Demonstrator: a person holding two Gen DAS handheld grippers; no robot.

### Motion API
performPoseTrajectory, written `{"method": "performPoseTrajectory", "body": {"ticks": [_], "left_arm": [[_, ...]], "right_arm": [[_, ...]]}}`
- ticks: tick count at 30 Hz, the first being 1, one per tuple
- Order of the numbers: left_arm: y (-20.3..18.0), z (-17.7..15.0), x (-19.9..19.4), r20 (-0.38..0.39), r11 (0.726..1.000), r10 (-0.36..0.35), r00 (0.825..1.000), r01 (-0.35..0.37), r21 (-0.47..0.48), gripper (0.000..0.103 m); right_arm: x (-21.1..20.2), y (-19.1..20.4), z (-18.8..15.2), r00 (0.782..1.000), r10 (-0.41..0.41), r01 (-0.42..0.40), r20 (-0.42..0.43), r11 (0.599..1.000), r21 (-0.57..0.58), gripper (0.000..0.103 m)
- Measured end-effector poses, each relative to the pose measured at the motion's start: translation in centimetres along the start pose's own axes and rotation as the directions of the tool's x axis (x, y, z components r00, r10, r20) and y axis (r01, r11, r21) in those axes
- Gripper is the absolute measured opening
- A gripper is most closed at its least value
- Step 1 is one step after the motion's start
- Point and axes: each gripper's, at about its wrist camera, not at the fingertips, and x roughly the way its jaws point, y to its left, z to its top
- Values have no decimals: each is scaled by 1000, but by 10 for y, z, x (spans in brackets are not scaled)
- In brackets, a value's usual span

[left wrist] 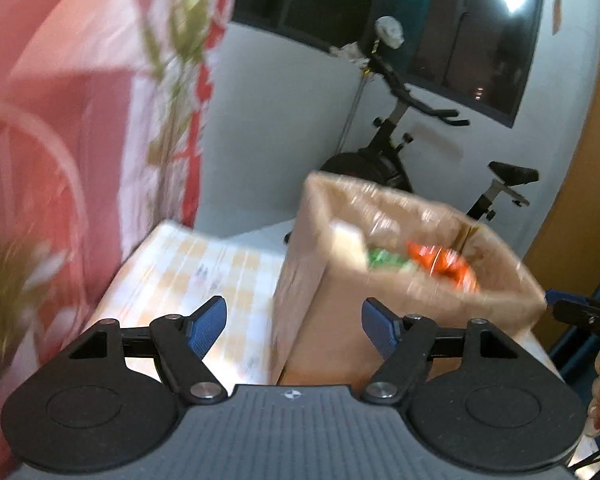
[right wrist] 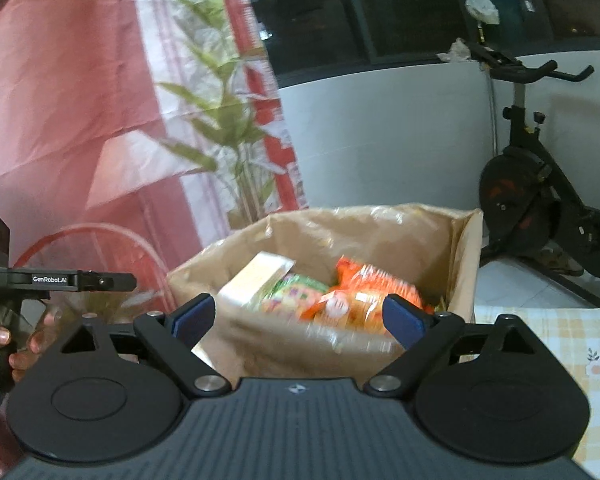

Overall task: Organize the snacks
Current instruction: 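Return both tools to the table and reach the right tool toward the red packet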

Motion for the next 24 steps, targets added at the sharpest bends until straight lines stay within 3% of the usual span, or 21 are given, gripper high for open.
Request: {"method": "performPoseTrajectory", "body": {"ticks": [5, 8, 13, 18, 24], "left_arm": [[12, -52, -6, -33, 996, 55, 998, -57, -64, 76], [16, -76, -3, -66, 989, 84, 994, -91, -115, 74], [7, -92, 4, -95, 991, 86, 992, -94, -91, 73], [-4, -100, 14, -125, 995, 40, 991, -51, -86, 73], [-18, -119, 22, -177, 997, -6, 984, -9, -81, 73]], "right_arm": [[-10, 6, -40, 999, -1, 2, -50, 1000, 12, 93], [-6, 8, -66, 992, 5, -1, -127, 1000, 28, 93], [-5, 10, -102, 967, -72, 72, -245, 997, -10, 92], [-14, -3, -131, 935, -153, 179, -320, 982, 53, 91], [-22, -16, -163, 867, -258, 311, -426, 949, 58, 90]]}}
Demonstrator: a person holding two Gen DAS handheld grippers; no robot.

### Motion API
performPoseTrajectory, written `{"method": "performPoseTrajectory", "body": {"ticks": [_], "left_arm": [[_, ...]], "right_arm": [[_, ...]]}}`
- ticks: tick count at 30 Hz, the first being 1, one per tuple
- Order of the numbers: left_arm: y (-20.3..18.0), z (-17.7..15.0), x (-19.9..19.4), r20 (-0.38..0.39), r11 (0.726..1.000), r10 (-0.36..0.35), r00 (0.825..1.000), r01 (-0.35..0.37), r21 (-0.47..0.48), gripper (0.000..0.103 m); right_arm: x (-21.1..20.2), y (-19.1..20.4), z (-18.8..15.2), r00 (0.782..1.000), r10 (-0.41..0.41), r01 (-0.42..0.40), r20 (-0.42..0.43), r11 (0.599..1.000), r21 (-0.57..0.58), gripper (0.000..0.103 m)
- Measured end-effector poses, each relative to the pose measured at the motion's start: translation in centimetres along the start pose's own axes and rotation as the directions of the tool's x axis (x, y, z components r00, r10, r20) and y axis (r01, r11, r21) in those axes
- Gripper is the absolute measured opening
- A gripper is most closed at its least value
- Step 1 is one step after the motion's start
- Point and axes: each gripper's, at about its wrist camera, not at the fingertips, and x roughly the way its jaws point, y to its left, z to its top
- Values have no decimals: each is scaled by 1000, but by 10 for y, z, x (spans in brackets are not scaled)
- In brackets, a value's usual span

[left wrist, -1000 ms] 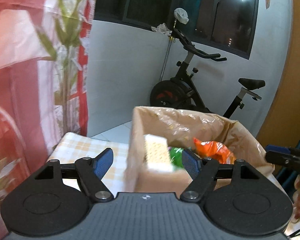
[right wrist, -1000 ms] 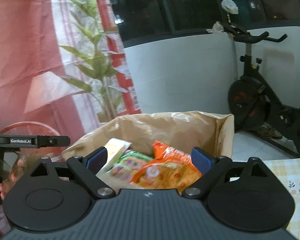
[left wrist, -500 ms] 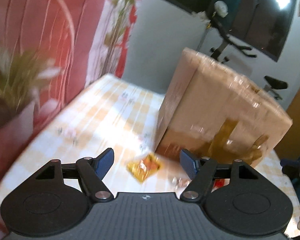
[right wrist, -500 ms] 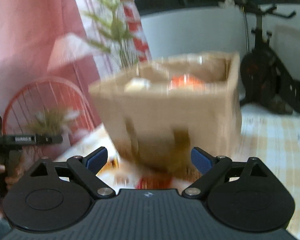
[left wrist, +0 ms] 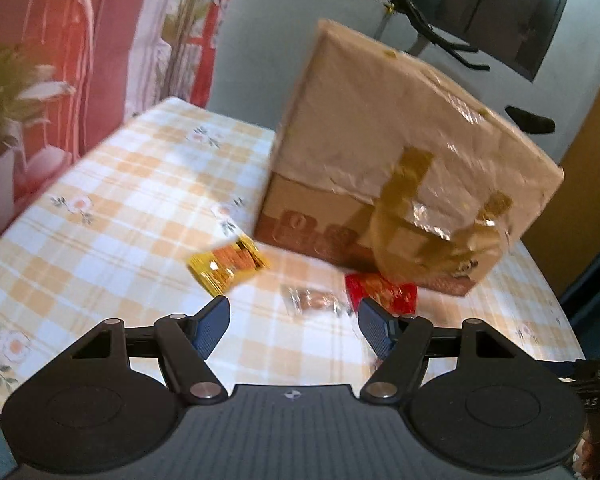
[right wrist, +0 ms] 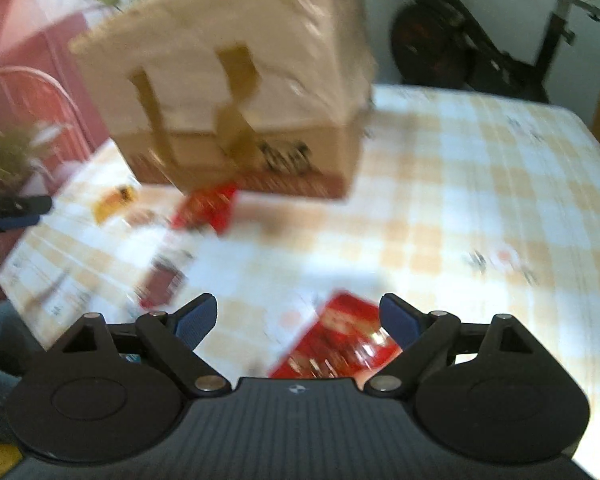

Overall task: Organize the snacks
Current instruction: 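Return both tools to the table and reach the right tool toward the red packet, then grasp the red packet with the right tool while the left tool reaches toward the dark round cake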

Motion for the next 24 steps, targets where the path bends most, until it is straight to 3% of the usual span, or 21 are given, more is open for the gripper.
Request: {"method": "performPoseTrajectory", "body": {"ticks": [4, 7, 13, 15, 22, 23, 24], "left_arm": [[-4, -6, 3, -20, 1000, -3, 1000, 3, 6, 73], [-4, -7, 5, -30, 1000, -3, 1000, 3, 6, 73], [-6, -9, 7, -51, 1000, -17, 999, 17, 9, 72], [-8, -10, 8, -63, 1000, -26, 998, 27, 17, 72], [-19, -17, 16, -132, 996, -80, 988, 86, 37, 71], [-22, -18, 17, -139, 995, -85, 987, 92, 44, 71], [-24, -19, 17, -145, 994, -90, 985, 98, 52, 71]], "right_arm": [[5, -3, -11, 996, -73, 73, -41, 997, 0, 90], [10, -3, -14, 995, -71, 70, -75, 998, -4, 89], [23, 14, -14, 991, -89, 75, -98, 987, -139, 62], [25, 19, -14, 992, -89, 70, -89, 979, -189, 57], [23, 18, -11, 996, -16, 2, -86, 987, -158, 43], [22, 20, -11, 996, 0, -14, -91, 987, -157, 27], [23, 22, -11, 994, 14, -31, -106, 986, -162, 25]]}}
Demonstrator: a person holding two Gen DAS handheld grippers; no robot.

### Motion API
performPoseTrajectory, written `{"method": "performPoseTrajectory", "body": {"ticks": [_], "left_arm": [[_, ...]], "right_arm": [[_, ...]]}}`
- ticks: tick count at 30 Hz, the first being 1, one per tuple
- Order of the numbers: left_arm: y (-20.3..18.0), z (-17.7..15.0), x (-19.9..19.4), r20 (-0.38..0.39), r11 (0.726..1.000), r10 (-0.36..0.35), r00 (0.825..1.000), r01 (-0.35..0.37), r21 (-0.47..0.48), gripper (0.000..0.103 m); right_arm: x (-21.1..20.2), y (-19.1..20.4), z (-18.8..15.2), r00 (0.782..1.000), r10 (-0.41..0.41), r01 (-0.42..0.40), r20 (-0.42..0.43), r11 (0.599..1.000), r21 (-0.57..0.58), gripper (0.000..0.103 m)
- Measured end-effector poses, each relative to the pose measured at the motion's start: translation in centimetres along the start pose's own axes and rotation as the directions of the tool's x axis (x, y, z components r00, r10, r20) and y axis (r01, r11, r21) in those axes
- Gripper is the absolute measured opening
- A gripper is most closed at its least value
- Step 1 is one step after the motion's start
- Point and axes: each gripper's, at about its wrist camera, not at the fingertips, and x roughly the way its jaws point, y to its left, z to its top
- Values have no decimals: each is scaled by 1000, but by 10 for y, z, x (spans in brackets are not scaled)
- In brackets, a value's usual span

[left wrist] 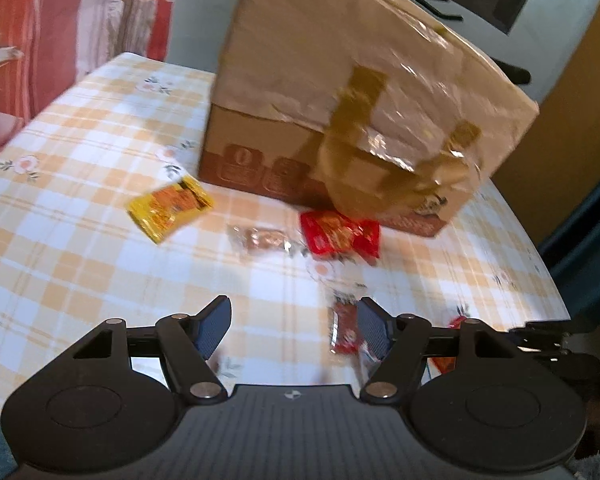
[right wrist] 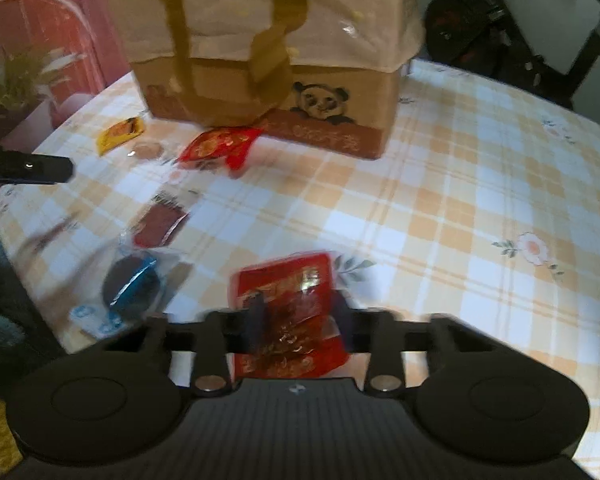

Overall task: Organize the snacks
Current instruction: 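Grasp the red packet with the right tool while the left tool reaches toward the dark round cake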

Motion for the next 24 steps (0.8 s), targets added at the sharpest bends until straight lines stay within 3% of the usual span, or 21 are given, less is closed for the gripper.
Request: {"method": "performPoseTrajectory", "body": {"ticks": [7, 12, 20, 24], "left_arm": [[-9, -6, 9, -72, 998, -63, 995, 64, 13, 71], [-34, -14, 26, -153, 989, -105, 983, 119, 88, 71], [-66, -26, 55, -267, 968, -87, 960, 145, 204, 73], [-76, -31, 56, -267, 955, -47, 963, 121, 271, 74]], "right_arm": [[1, 5, -3, 999, 44, -44, 3, 999, 8, 25], [2, 6, -3, 999, 39, -39, 8, 999, 17, 25], [2, 7, -3, 999, 44, -44, 10, 999, 15, 25], [3, 8, -4, 999, 45, -45, 14, 999, 23, 25]]}}
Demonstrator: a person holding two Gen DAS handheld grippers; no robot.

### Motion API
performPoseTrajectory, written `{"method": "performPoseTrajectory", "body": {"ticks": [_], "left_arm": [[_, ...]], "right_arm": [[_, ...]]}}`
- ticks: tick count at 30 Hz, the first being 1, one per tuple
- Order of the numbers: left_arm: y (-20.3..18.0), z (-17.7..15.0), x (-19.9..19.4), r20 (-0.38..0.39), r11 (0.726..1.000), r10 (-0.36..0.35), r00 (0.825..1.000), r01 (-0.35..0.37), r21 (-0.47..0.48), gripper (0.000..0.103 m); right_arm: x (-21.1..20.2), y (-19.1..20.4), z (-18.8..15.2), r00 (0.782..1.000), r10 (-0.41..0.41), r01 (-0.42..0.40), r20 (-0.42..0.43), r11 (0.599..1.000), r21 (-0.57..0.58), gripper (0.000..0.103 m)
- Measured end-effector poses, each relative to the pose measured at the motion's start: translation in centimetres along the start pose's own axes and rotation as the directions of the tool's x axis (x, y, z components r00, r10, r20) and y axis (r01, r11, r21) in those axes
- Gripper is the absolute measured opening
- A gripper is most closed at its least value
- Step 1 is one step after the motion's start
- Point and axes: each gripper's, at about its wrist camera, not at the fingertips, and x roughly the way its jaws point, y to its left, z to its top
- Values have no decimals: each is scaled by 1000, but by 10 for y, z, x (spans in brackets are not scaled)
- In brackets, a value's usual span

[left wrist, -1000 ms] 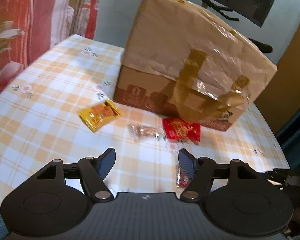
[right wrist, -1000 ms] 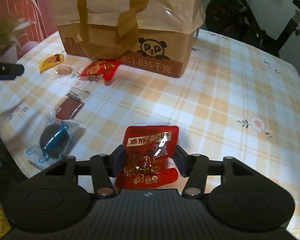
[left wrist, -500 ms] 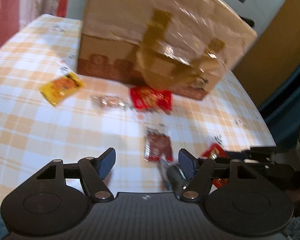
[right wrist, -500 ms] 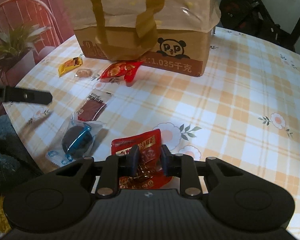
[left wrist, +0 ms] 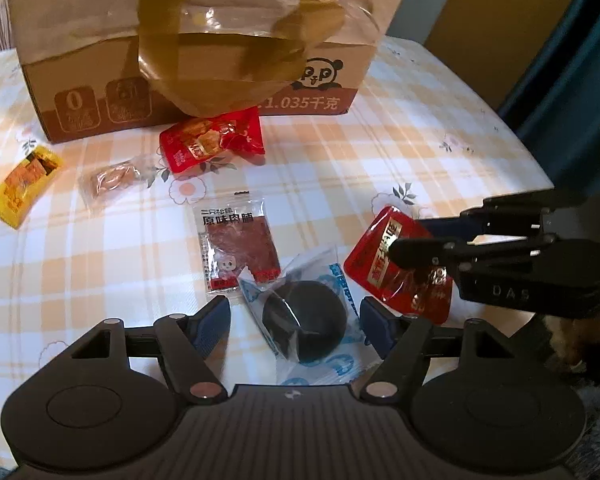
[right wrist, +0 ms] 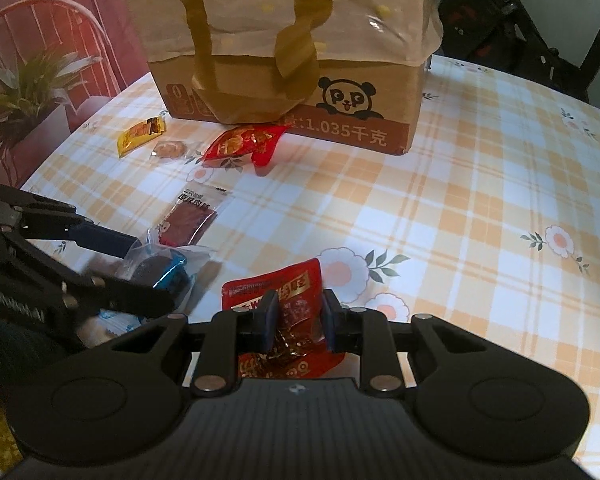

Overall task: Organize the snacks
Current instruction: 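Grasp the red packet with the right tool while the left tool reaches toward the dark round cake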

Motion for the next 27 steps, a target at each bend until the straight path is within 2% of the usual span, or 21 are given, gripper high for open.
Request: {"method": "performPoseTrajectory", "body": {"ticks": [3, 6, 11, 17, 19, 20, 21, 23, 27], "left_arm": [[6, 1, -4, 1, 999, 49, 999, -49, -17, 75], [22, -1, -9, 11, 992, 104, 995, -103, -77, 75], [52, -2, -18, 31, 968, 206, 978, -199, -154, 73], [79, -2, -23, 48, 939, 283, 958, -266, -218, 72], [86, -3, -26, 47, 932, 288, 957, -269, -244, 71], [87, -3, -25, 46, 929, 289, 956, -269, -254, 71], [87, -4, -27, 46, 927, 290, 956, -269, -260, 70], [87, -6, -29, 49, 926, 290, 956, -268, -266, 68], [80, -9, -30, 61, 932, 275, 959, -251, -260, 68]], "right_arm": [[1, 0, 0, 1000, 0, 0, 2, 1000, 1, 25], [1, -1, 1, 1000, 1, -1, 6, 1000, 4, 25], [6, -4, 5, 1000, 12, -13, 18, 1000, 25, 25], [15, -8, 16, 999, 18, -21, 42, 998, 60, 25], [14, -9, 18, 999, 24, -27, 44, 998, 56, 27], [11, -8, 18, 998, 25, -27, 54, 999, 40, 34], [8, -7, 17, 998, 26, -27, 63, 999, 19, 48], [2, -5, 15, 997, 28, -26, 66, 999, -20, 63], [-3, 2, 8, 997, 46, -39, 57, 992, -116, 74]]}}
